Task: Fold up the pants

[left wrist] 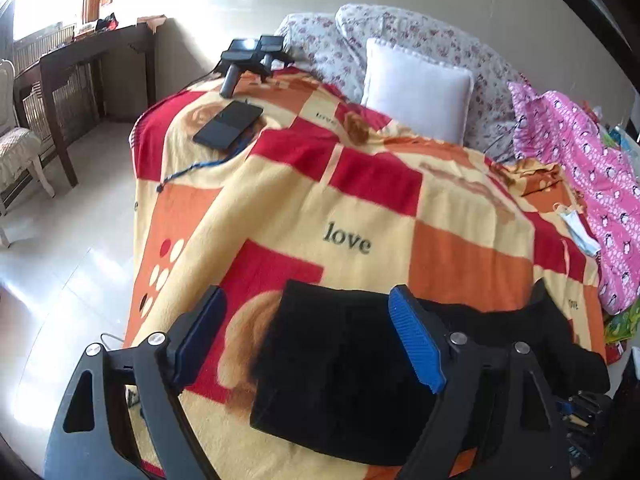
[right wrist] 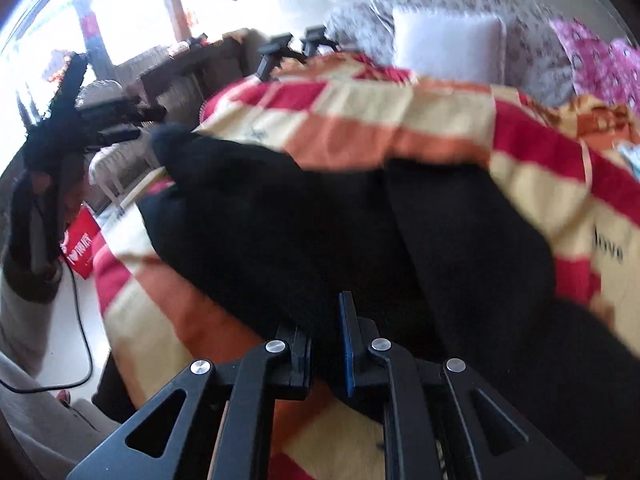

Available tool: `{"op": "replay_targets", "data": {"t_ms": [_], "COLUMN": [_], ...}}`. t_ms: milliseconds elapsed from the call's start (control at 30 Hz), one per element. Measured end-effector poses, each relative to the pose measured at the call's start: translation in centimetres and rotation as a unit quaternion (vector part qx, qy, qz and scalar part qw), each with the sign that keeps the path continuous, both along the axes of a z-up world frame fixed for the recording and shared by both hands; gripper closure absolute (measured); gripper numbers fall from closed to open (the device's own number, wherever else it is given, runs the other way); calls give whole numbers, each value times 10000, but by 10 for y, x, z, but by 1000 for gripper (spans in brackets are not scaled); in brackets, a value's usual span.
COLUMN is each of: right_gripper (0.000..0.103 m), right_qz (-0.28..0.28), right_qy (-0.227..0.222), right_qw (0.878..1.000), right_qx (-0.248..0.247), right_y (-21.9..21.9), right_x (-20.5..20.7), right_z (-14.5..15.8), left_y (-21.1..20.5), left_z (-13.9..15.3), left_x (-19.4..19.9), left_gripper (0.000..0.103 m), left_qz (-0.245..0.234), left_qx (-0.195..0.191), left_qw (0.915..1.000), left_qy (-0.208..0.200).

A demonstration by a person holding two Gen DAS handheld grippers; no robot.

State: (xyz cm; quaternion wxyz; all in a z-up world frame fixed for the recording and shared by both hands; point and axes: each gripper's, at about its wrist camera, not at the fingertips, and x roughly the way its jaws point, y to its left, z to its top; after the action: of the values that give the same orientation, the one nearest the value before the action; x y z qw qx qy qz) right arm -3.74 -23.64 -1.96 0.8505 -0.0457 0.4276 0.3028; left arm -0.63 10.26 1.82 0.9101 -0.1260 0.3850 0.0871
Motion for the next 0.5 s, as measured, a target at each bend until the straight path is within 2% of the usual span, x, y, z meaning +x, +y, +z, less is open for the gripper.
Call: {"op": "replay_targets", "data": {"t_ms": [33,100,167,233,367,500], "right_gripper": [90,76,50,39,39,40], "right_qz": [-57,-71,220,585,1120,1471], "right_qy": [-38,-277,-492,-617,-794,-1044], "right_qw": [10000,9996,9985,9963,9900,9801], "right_qx": [32,4,-25,-83,-319,-834], "right_y": [-1,6,25,47,95,133], "right_x": [-1,-7,-16,-22,-27,-22], "right_z": [3,14,24,27,17,-5], "left_y": [1,5,12,18,25,19], "left_z": [-2,-9,-13,-15,-28,-37], "left_x": [-1,-3,-7,-10,-10,-8], "left_gripper": [20,20,20,20,20,20], "left_qz": [1,34,139,224,213,94], "left_qx": [-39,-165,-172,-190,-331,-221], "left_qw": [10000,9998,9997,9994,9986,9986], "left_qy": [44,128,144,155,351,481]}}
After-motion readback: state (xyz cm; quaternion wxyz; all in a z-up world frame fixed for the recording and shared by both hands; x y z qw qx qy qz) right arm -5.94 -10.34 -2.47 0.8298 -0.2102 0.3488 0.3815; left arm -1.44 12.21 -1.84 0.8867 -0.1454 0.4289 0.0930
